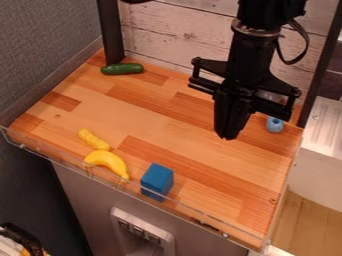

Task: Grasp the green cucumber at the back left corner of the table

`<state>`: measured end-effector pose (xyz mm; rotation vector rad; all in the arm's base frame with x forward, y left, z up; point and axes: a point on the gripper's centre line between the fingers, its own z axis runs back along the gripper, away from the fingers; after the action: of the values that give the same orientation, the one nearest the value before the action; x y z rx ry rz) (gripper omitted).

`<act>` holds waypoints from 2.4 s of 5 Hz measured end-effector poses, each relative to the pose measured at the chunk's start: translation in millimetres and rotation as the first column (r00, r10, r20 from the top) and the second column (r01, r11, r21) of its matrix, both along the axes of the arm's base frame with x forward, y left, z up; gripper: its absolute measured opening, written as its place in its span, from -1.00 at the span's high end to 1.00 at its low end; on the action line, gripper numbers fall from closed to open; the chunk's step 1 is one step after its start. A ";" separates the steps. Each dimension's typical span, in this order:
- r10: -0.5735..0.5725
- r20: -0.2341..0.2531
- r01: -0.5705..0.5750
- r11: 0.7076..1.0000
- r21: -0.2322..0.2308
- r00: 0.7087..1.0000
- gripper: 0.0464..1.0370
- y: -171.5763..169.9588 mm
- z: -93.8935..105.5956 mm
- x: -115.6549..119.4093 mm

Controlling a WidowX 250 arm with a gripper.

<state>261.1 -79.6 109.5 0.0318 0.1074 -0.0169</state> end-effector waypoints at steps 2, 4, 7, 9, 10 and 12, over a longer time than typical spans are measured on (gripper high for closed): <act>-0.296 -0.009 0.296 0.955 -0.031 0.955 0.96 45.1 -8.4 55.8; -0.682 0.018 0.681 0.729 -0.071 0.731 0.56 106.6 -13.3 118.5; -0.861 0.056 0.862 0.502 -0.072 0.506 -0.93 212.0 -11.9 130.8; -0.683 0.042 0.684 0.726 -0.075 0.729 -0.93 239.9 -17.4 118.8; -0.638 0.047 0.640 0.767 -0.055 0.769 -0.92 243.1 -22.8 121.0; -0.684 0.047 0.686 0.724 -0.069 0.728 -0.92 246.4 -76.8 128.3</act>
<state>389.4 166.7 32.7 -0.0126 0.0711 -0.7760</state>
